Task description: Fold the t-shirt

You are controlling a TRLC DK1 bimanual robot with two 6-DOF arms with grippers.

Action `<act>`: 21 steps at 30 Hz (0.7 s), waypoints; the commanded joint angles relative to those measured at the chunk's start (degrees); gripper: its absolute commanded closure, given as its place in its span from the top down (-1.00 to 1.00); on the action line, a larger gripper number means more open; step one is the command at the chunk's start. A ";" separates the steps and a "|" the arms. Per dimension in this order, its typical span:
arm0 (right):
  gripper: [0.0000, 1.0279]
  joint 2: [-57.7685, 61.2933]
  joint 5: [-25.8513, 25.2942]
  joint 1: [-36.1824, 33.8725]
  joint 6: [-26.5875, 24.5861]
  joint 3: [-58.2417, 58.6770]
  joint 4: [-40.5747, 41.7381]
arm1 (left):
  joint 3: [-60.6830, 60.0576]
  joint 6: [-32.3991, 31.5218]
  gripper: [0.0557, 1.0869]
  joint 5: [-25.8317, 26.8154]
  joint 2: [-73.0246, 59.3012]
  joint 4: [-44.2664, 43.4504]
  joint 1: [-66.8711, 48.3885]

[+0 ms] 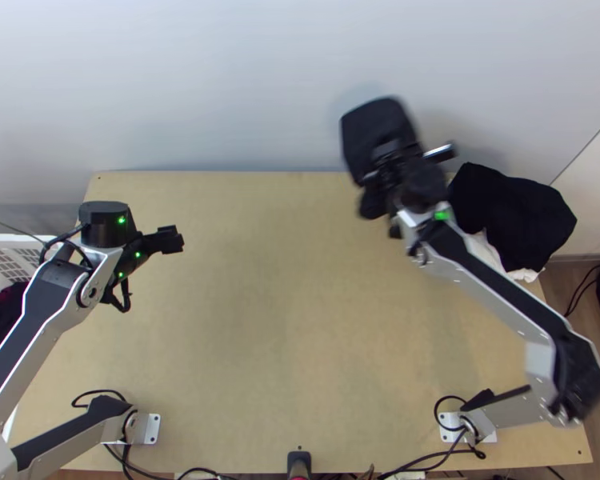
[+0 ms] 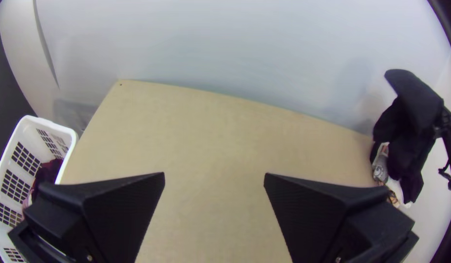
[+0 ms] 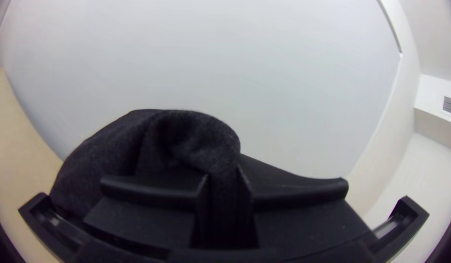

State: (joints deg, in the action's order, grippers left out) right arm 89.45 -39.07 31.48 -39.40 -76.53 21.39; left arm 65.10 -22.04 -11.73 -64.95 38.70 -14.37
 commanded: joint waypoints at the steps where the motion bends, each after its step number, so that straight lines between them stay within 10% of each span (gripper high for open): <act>1: -0.95 -10.96 -3.38 -7.40 0.20 -2.57 -1.70 | -3.14 0.25 0.92 0.04 1.40 -0.03 -0.13; 21: -0.94 -21.16 14.99 -52.31 10.57 14.04 -7.50 | -7.09 -0.02 0.92 -0.05 1.75 -1.17 -0.83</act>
State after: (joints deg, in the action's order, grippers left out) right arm 67.05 -29.23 -10.48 -32.08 -68.93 11.97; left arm 58.78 -22.13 -11.70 -63.51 37.65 -15.66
